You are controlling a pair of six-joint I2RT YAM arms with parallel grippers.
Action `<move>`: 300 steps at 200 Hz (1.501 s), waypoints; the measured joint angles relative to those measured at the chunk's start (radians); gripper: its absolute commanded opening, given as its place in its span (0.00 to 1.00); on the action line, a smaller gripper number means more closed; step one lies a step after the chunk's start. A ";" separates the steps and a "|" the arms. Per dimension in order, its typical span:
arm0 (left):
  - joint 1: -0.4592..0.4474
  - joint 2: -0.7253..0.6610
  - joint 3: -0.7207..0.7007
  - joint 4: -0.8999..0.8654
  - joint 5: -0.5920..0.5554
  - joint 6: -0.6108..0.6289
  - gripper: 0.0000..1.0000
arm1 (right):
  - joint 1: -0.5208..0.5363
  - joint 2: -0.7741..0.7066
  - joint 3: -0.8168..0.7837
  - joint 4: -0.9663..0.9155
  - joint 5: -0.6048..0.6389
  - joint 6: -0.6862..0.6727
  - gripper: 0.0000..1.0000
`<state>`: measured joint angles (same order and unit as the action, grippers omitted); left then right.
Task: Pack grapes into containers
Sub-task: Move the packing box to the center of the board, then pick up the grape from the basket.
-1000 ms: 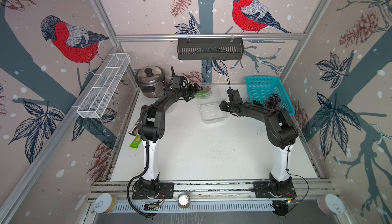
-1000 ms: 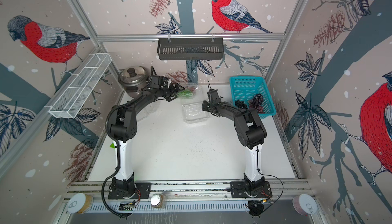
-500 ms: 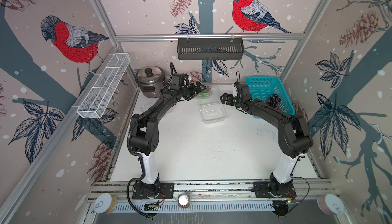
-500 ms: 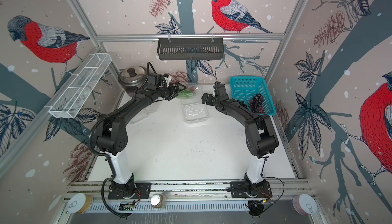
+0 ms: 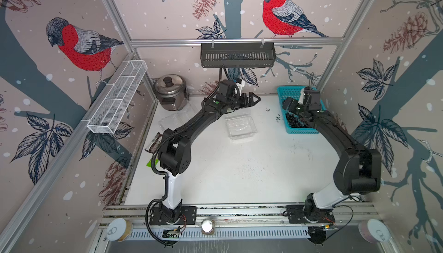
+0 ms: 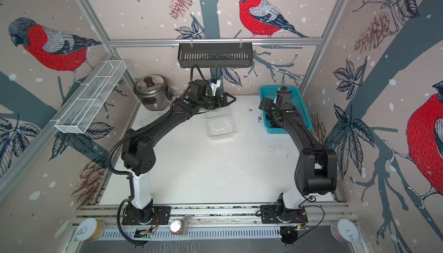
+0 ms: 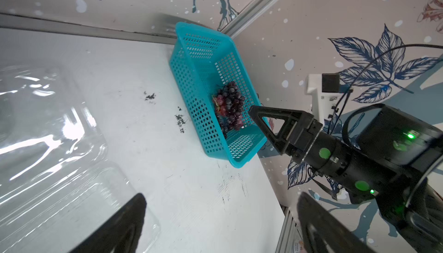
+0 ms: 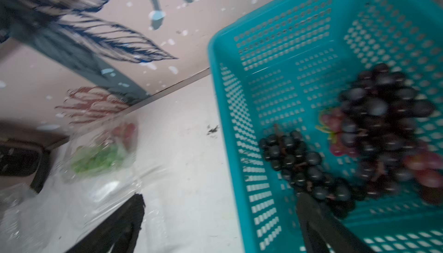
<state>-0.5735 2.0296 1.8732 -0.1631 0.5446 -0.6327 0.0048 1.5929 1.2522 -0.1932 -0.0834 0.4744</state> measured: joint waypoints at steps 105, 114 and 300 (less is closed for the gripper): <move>-0.213 0.246 0.367 -0.192 -0.204 0.240 0.97 | -0.232 0.275 0.171 -0.093 0.123 -0.040 0.93; -0.227 0.246 0.370 -0.192 -0.236 0.272 0.97 | -0.232 0.307 0.197 -0.096 0.131 -0.042 0.92; -0.251 0.293 0.384 -0.200 -0.728 0.509 0.97 | -0.158 0.599 0.578 -0.134 0.054 -0.088 0.71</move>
<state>-0.8246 2.3226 2.2574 -0.3630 -0.1833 -0.1234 -0.1535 2.1914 1.8301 -0.3275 -0.0296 0.3866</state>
